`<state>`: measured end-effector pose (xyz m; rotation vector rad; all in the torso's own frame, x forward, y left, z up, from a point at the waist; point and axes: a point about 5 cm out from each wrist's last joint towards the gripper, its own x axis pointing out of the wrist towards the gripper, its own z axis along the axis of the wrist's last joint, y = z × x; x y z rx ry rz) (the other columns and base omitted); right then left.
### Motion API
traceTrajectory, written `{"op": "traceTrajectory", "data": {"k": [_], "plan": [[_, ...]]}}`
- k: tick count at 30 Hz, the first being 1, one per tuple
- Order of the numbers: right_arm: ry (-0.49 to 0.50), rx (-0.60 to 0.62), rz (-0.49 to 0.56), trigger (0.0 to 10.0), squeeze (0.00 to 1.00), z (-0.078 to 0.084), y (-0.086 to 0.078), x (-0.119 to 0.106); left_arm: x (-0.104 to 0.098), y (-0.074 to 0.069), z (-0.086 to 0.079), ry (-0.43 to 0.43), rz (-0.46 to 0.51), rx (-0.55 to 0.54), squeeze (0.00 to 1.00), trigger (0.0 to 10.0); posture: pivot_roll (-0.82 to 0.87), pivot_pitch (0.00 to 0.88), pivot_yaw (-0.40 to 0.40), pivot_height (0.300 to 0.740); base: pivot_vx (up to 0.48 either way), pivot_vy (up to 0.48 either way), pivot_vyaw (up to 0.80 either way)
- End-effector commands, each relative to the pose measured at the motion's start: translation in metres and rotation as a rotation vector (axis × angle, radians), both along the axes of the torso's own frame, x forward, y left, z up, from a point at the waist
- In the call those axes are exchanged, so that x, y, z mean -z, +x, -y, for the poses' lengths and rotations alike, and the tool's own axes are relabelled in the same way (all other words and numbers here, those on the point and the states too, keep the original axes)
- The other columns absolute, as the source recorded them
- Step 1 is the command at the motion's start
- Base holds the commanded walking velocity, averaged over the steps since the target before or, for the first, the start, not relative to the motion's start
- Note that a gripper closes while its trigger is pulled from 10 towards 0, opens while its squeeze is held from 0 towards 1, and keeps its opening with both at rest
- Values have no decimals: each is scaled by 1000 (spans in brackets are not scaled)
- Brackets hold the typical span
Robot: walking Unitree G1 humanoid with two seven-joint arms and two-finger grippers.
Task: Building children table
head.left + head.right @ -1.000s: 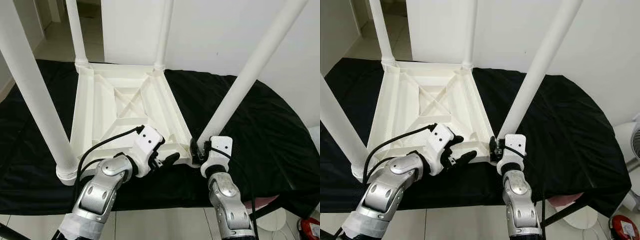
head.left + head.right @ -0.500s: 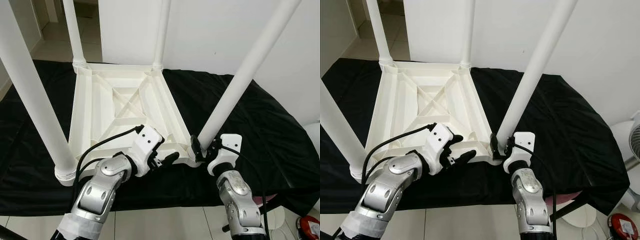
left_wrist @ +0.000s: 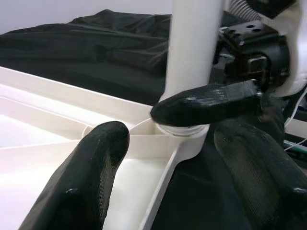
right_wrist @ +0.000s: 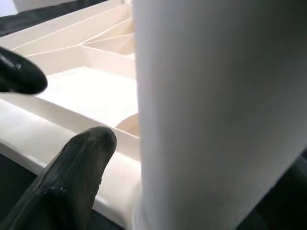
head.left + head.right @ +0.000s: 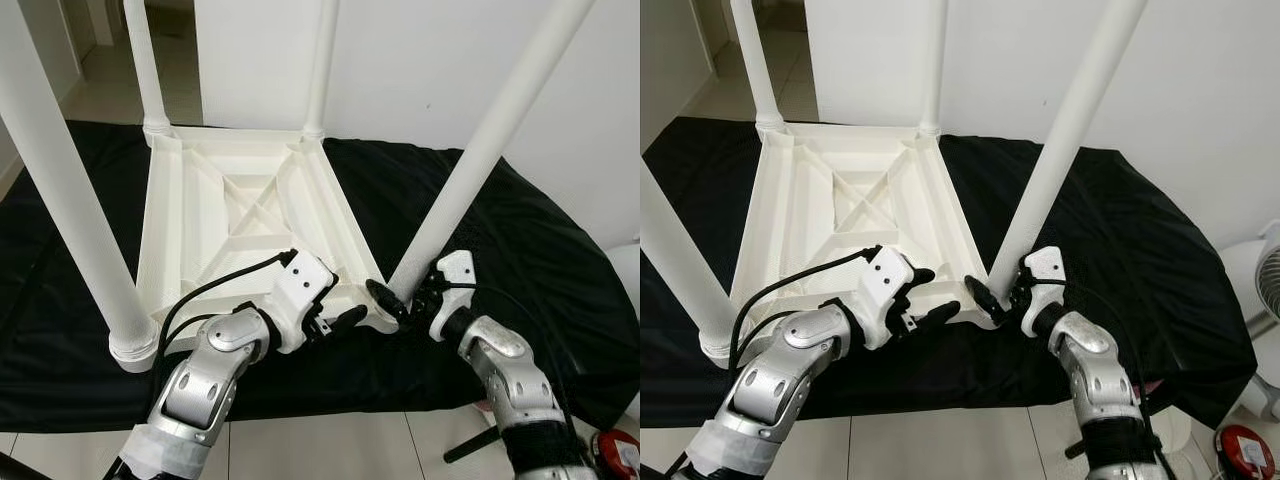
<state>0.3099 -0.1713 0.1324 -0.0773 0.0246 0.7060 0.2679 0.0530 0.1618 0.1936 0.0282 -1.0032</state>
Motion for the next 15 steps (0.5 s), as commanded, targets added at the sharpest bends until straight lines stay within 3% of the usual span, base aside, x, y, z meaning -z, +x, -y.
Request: {"op": "traceTrajectory", "data": {"k": [1,6,15], "plan": [[-28,-23,-2,10000,0,2,1,1,-1,1,4,-1,10,-21,0,10000,-2,0,-120,740,0,0,0],[-78,-39,3,10000,0,7,16,0,-2,2,5,-3,17,-22,0,10000,3,0,-124,740,0,0,0],[-80,-80,-31,9765,0,7,24,7,-3,1,9,-10,18,-18,0,10000,5,0,-124,740,0,0,0]]}}
